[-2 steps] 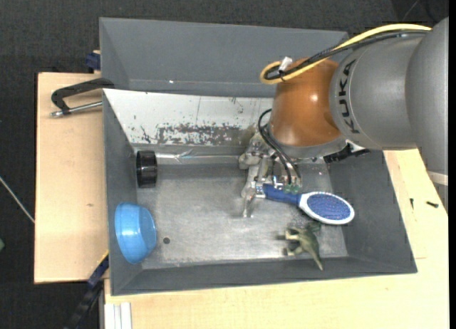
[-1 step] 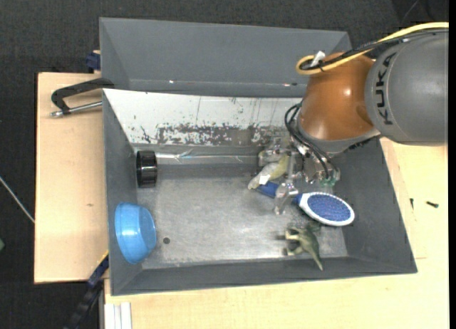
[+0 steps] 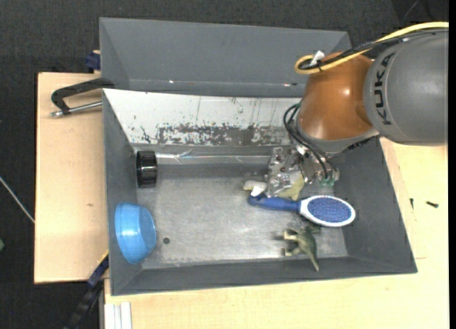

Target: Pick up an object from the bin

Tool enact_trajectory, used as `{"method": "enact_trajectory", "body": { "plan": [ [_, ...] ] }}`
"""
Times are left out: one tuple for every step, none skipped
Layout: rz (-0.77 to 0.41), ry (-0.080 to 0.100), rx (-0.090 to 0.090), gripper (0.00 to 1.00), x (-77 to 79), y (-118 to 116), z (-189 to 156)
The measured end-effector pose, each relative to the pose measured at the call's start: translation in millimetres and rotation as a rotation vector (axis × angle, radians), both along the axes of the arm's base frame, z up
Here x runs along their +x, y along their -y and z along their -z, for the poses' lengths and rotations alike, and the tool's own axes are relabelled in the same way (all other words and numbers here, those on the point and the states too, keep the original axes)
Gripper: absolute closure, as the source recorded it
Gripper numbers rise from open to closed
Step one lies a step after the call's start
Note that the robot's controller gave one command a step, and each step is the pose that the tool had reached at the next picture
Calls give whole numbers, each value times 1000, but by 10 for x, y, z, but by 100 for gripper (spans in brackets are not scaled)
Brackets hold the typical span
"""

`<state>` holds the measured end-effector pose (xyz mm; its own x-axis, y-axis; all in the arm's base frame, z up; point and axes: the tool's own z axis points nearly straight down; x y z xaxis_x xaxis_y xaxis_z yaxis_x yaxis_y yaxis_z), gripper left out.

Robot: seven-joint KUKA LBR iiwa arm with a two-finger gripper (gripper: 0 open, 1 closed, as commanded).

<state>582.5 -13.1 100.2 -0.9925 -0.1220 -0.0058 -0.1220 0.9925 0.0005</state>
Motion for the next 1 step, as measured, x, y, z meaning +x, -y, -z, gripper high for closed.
{"method": "enact_trajectory", "body": {
  "plan": [
    [-41, 10, -1, 100, -4, -31, -1301]
  ]
}}
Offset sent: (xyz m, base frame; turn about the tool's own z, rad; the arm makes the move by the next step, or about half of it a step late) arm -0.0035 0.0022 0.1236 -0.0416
